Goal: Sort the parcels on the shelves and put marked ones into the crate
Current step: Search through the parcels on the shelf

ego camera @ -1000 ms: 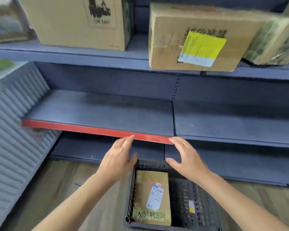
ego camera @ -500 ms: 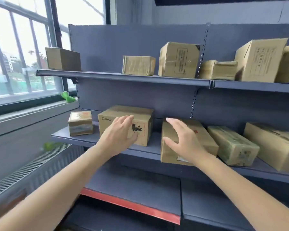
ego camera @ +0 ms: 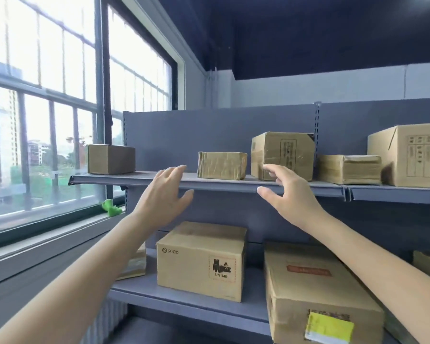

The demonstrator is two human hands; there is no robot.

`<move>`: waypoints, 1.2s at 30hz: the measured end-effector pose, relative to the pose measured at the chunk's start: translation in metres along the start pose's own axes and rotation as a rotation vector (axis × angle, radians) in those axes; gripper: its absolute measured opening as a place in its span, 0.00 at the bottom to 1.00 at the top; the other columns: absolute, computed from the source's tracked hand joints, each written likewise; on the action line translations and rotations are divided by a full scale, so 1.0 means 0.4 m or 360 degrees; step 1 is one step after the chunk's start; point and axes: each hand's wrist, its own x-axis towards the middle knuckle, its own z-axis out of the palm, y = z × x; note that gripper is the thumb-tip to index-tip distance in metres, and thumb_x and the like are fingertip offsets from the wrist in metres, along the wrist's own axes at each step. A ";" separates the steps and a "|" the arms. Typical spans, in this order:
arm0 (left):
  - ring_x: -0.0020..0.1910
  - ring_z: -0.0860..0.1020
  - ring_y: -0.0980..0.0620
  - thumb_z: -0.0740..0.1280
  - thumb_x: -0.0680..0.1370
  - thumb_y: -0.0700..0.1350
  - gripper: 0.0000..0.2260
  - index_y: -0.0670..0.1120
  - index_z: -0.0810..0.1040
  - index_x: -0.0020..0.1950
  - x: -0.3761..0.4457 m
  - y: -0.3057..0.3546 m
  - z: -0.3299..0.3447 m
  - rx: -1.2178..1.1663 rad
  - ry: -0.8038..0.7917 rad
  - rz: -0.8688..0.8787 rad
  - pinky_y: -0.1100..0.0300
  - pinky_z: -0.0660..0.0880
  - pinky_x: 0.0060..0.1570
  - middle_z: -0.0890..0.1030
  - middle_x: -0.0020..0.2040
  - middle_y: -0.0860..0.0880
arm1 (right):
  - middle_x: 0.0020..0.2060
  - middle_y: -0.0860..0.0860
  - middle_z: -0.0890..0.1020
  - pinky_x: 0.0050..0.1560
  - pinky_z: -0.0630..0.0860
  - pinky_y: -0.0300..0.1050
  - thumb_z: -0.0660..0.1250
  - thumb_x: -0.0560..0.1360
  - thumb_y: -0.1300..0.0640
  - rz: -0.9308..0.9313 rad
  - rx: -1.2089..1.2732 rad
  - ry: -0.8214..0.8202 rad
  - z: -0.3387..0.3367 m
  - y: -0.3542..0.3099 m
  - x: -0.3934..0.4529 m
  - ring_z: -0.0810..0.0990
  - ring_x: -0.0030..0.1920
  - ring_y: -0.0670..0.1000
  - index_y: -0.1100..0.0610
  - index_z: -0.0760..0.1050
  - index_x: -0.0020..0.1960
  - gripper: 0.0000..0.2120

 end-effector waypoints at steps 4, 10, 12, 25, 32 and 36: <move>0.65 0.68 0.42 0.66 0.75 0.43 0.24 0.39 0.66 0.69 0.101 -0.144 0.066 -0.0048 -0.0010 0.0027 0.55 0.63 0.62 0.73 0.66 0.42 | 0.65 0.51 0.72 0.62 0.65 0.41 0.66 0.74 0.54 0.0060 -0.0066 0.0043 0.082 0.024 0.122 0.70 0.65 0.52 0.54 0.68 0.67 0.22; 0.64 0.67 0.42 0.62 0.76 0.44 0.20 0.39 0.67 0.67 0.319 -0.332 0.104 -0.0109 -0.0126 0.0039 0.52 0.67 0.59 0.73 0.63 0.42 | 0.65 0.52 0.72 0.59 0.65 0.40 0.66 0.74 0.52 0.0366 -0.0091 0.0104 0.190 0.062 0.344 0.71 0.64 0.51 0.54 0.68 0.67 0.22; 0.61 0.69 0.42 0.62 0.76 0.44 0.19 0.38 0.68 0.64 0.402 -0.359 0.129 -0.0134 -0.0152 0.0069 0.50 0.69 0.58 0.74 0.60 0.41 | 0.66 0.51 0.72 0.57 0.64 0.40 0.66 0.74 0.51 0.0431 -0.0162 0.0123 0.224 0.080 0.404 0.70 0.65 0.51 0.54 0.67 0.67 0.22; 0.33 0.66 0.50 0.55 0.79 0.46 0.13 0.42 0.64 0.36 0.651 -0.288 0.415 -0.0925 -0.0747 -0.0584 0.60 0.65 0.34 0.68 0.38 0.46 | 0.42 0.52 0.74 0.36 0.65 0.41 0.55 0.77 0.48 0.1273 -0.0130 0.0098 0.369 0.185 0.578 0.71 0.38 0.49 0.62 0.73 0.54 0.18; 0.38 0.72 0.45 0.61 0.78 0.43 0.07 0.41 0.69 0.42 0.603 -0.329 0.312 -0.1650 -0.0499 -0.0739 0.50 0.76 0.43 0.70 0.39 0.43 | 0.54 0.51 0.75 0.56 0.74 0.50 0.66 0.69 0.62 0.0978 0.0418 0.0379 0.363 0.135 0.542 0.75 0.55 0.53 0.57 0.70 0.62 0.21; 0.39 0.76 0.46 0.66 0.75 0.38 0.10 0.41 0.72 0.56 0.502 -0.387 0.224 -0.1705 -0.0493 -0.0619 0.52 0.78 0.42 0.75 0.47 0.42 | 0.52 0.52 0.79 0.47 0.78 0.41 0.70 0.69 0.64 0.0780 0.0646 0.0358 0.358 0.082 0.460 0.79 0.46 0.47 0.58 0.69 0.60 0.21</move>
